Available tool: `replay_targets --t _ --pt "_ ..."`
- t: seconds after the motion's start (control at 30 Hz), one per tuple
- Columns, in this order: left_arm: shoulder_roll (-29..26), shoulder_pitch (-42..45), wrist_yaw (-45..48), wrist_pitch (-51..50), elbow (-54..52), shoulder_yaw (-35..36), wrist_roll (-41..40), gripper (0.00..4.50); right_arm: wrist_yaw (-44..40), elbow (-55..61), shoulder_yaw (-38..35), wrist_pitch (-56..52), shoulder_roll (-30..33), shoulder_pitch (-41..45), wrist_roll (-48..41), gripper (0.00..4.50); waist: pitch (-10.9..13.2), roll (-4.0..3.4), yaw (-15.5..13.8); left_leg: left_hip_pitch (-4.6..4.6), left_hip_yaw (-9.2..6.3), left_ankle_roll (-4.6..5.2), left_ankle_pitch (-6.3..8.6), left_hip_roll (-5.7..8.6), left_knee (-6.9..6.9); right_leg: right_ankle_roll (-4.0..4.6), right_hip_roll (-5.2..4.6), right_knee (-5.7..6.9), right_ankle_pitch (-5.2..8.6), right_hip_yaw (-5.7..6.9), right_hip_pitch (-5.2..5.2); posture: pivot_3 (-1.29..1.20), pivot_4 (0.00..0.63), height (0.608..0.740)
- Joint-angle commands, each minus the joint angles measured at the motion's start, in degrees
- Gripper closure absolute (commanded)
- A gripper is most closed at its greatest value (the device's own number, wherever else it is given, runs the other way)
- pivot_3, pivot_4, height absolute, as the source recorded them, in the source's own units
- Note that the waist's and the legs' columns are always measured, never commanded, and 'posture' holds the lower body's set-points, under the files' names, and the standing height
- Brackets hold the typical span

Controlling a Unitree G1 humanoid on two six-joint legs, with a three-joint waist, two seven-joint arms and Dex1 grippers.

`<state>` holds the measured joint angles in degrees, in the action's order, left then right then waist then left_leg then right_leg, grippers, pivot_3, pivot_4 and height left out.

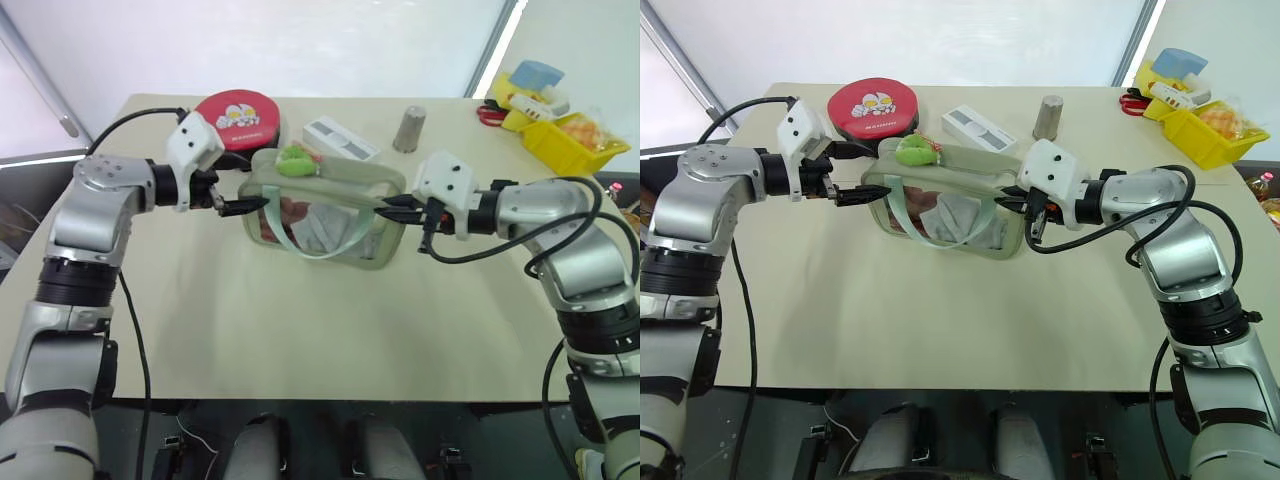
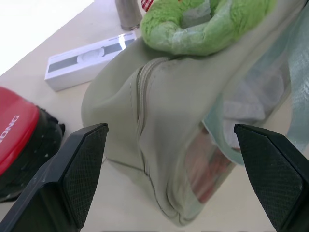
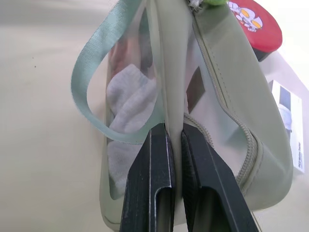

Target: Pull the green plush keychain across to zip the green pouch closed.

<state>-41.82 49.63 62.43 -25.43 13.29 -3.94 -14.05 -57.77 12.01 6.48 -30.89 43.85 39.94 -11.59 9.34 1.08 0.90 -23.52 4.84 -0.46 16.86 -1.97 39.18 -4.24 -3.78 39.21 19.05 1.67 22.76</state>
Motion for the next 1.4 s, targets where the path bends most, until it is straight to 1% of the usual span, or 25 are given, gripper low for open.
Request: replay_targets --t 0.03,0.2,0.43,0.5,0.53,0.6,0.63,0.67,0.73,0.83,0.9,0.97,1.07,1.17,1.4 --pt "-1.76 -0.95 1.22 -0.75 -3.39 1.49 -0.97 1.85 -0.08 0.53 -0.88 0.91 0.31 2.1 -0.38 4.5 0.0 0.0 0.07 0.0 0.0 0.0 0.0 0.0 0.0 0.0 0.0 0.0 0.0 0.0 0.0 0.0 0.15 0.74" --pt "-2.98 -3.77 1.23 -3.66 -7.39 1.74 -1.64 4.47 0.08 -0.69 -1.1 1.56 0.4 2.66 0.0 4.5 0.0 0.0 -0.07 0.0 0.0 0.0 0.0 0.0 0.0 0.0 0.0 0.0 0.0 0.0 -0.01 0.0 0.15 0.74" --pt "-1.89 -4.92 -0.84 -8.5 -11.79 2.05 -3.32 4.47 -0.08 -3.16 -1.4 2.58 0.23 3.37 -0.12 4.5 0.0 0.0 -0.13 0.0 0.0 0.0 0.0 0.0 0.0 0.0 -0.01 0.0 0.0 0.0 -0.01 0.0 0.15 0.74" --pt "-1.72 -5.31 -1.21 -9.02 -12.58 2.06 -3.41 4.5 -0.46 -3.76 -1.54 2.39 0.26 3.46 -0.59 3.71 0.0 0.0 -0.14 0.0 0.0 0.0 0.0 0.0 0.0 0.0 -0.01 0.0 0.0 0.0 -0.01 0.0 0.15 0.74" --pt "-1.67 -5.35 -1.36 -9.43 -13.02 2.13 -3.58 4.5 -0.81 -4.07 -1.49 2.62 0.58 3.51 -0.55 3.4 0.0 0.0 -0.16 0.0 -0.01 0.0 0.0 0.0 0.0 0.0 -0.01 0.0 0.0 0.0 -0.01 0.0 0.15 0.74" --pt "-1.68 -5.37 -1.54 -10.13 -13.66 2.33 -4.01 4.5 -1.41 -4.72 -1.41 3.27 1.41 3.74 -0.03 2.47 0.0 0.0 -0.2 0.0 -0.01 0.0 0.0 0.0 0.0 0.0 -0.01 0.0 0.0 0.0 -0.02 0.0 0.15 0.74" --pt "-1.75 -5.47 -1.51 -10.36 -13.9 2.42 -4.23 4.5 -2.12 -5.25 -1.48 3.27 2.17 4.18 0.09 1.83 0.0 0.0 -0.21 0.0 0.0 0.0 0.0 0.01 0.0 0.0 -0.02 0.0 0.0 0.0 -0.02 0.0 0.15 0.74" --pt "-1.85 -5.6 -1.44 -10.39 -13.98 2.46 -4.32 4.5 -3.02 -5.81 -1.71 2.83 2.79 5.02 -0.27 1.42 0.0 0.0 -0.23 0.0 0.0 0.0 0.0 0.01 0.0 0.0 -0.02 0.0 0.0 0.0 -0.02 0.0 0.15 0.74" --pt "-2.11 -5.8 -1.27 -10.27 -14.03 2.33 -4.2 4.5 -4.23 -6.54 -2.41 1.62 3.17 7.68 -1.6 1.42 0.0 -0.01 -0.16 0.0 0.0 0.0 0.0 0.02 0.0 0.0 -0.02 0.0 0.0 0.0 -0.02 0.0 0.15 0.74" --pt "-2.18 -5.5 -1.21 -10.52 -14.1 2.4 -4.26 4.5 -3.54 -5.68 -2.83 -2.29 0.43 12.63 -4.73 1.42 0.0 -0.01 0.01 0.0 -0.01 0.0 0.0 0.0 -0.01 0.0 0.0 0.0 0.0 0.0 0.0 0.0 0.15 0.74" --pt "-2.17 -5.24 -1.0 -10.84 -14.16 2.54 -4.59 4.5 -1.64 -3.43 -2.63 -7.2 -4.18 15.27 -8.58 1.42 0.0 -0.01 0.14 0.01 -0.01 0.0 0.0 -0.03 -0.01 0.0 0.01 0.01 0.0 0.0 0.0 0.0 0.15 0.74" --pt "-2.04 -5.03 -0.83 -11.08 -14.16 2.61 -4.87 4.5 0.47 -1.38 -1.02 -9.7 -8.45 16.0 -9.96 1.42 0.0 -0.01 0.06 0.02 -0.02 0.0 0.0 -0.05 -0.01 0.0 0.02 0.02 0.0 0.0 0.0 0.0 0.15 0.74" --pt "-1.94 -4.98 -1.04 -11.11 -14.22 2.28 -4.81 4.5 3.8 -1.7 2.37 -8.45 -12.63 15.36 -7.13 1.42 0.0 -0.01 -0.11 0.01 -0.01 0.0 0.0 -0.03 0.0 0.0 -0.01 0.02 0.0 0.0 -0.01 0.0 0.15 0.74" --pt "-2.31 -5.72 -1.01 -10.93 -14.88 1.83 -4.63 4.5 6.93 -5.09 5.38 -4.87 -15.22 15.66 -2.95 1.42 0.0 -0.01 -0.2 -0.02 -0.01 0.0 0.0 0.04 0.0 0.0 -0.04 0.02 0.0 0.0 -0.01 0.0 0.15 0.74" --pt "-2.52 -6.16 -1.22 -11.18 -15.41 1.8 -4.64 4.5 8.87 -9.08 6.03 -2.08 -17.73 16.89 -0.83 1.42 0.0 -0.01 0.04 -0.02 -0.02 0.0 0.0 0.04 0.0 0.0 -0.03 0.02 0.0 0.0 0.01 0.0 0.15 0.74"
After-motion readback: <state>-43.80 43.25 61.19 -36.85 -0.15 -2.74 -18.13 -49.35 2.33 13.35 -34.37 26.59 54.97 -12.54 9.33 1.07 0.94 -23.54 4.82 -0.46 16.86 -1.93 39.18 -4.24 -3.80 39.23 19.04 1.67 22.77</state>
